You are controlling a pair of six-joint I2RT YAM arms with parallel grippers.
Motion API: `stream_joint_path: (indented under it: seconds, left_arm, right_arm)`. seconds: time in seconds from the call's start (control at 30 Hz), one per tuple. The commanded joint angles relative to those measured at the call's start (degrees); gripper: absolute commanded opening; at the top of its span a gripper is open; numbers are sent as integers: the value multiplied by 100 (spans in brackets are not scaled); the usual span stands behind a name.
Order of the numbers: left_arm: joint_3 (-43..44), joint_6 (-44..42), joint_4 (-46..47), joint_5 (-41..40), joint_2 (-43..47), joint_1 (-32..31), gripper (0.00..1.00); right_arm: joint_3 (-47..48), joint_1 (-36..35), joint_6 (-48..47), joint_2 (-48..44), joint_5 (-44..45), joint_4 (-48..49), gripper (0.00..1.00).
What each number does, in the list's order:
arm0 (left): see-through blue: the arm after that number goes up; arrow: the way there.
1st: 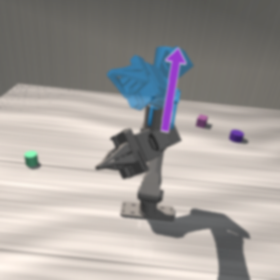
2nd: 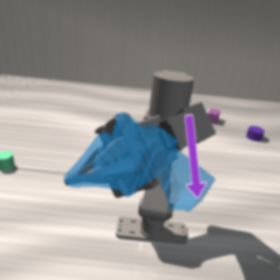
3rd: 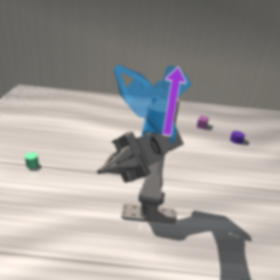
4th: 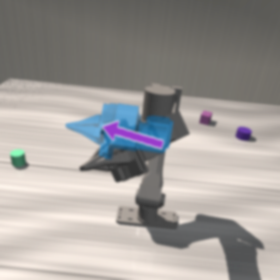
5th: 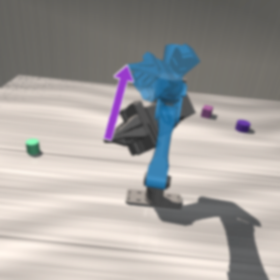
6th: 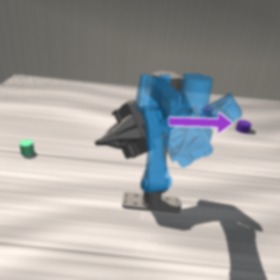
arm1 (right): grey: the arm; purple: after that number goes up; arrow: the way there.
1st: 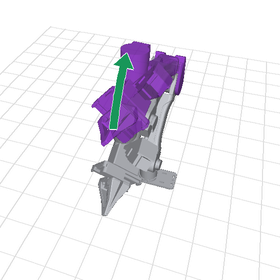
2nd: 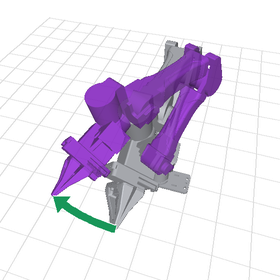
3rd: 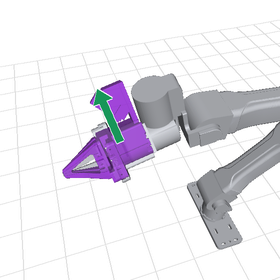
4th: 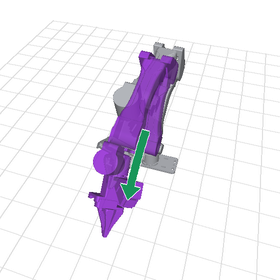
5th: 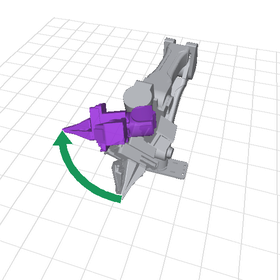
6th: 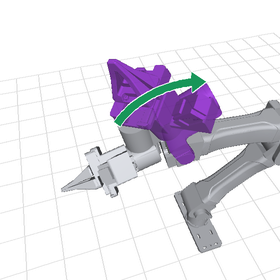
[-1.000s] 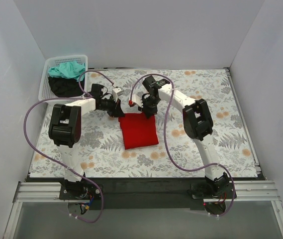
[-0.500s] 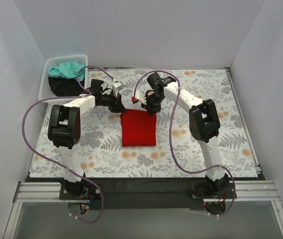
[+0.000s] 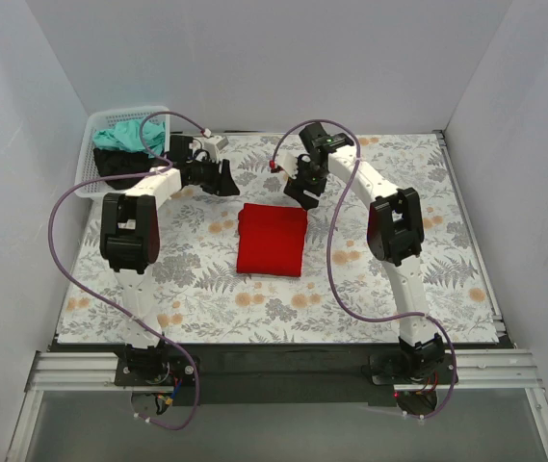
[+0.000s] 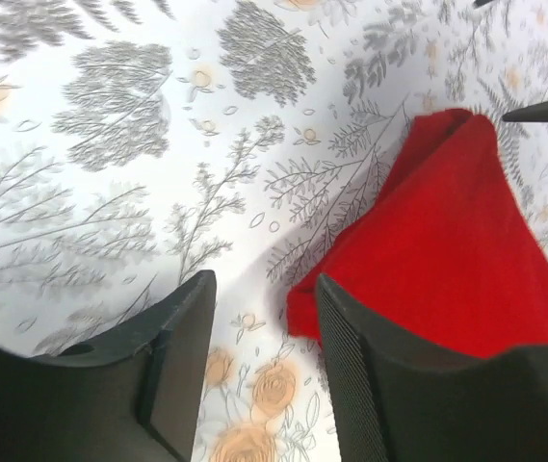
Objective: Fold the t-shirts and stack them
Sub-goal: Fold the tshirt, then neatly place the folded tshirt to the corner
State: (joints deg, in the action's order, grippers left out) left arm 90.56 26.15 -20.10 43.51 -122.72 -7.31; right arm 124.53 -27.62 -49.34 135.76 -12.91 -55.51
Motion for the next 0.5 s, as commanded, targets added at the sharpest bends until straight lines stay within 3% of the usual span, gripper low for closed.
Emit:
stream_joint_path:
  seconds: [0.0, 0.03, 0.13, 0.17, 0.33, 0.47]
  left_arm:
    - [112, 1110, 85, -123, 904, 283, 46]
    - [-237, 1190, 85, 121, 1099, 274, 46]
    - [-994, 1480, 76, 858, 2013, 204, 75]
    - [-1510, 1733, 111, 879, 2258, 143, 79]
    - [-2920, 2631, 217, 1519, 3331, -191, 81]
    - [-3632, 3124, 260, 1758, 3325, -657, 82]
  right_arm:
    - [72, 142, 775, -804, 306, 259, 81]
    - [28, 195, 1186, -910, 263, 294, 83]
    - [-445, 248, 1742, -1463, -456, 259, 89]
    - [-891, 248, 2005, -1630, -1067, 251, 90]
    - [-2054, 169, 2850, -2317, -3039, 277, 96]
    - [-2845, -155, 3203, -2344, -4271, 356, 98]
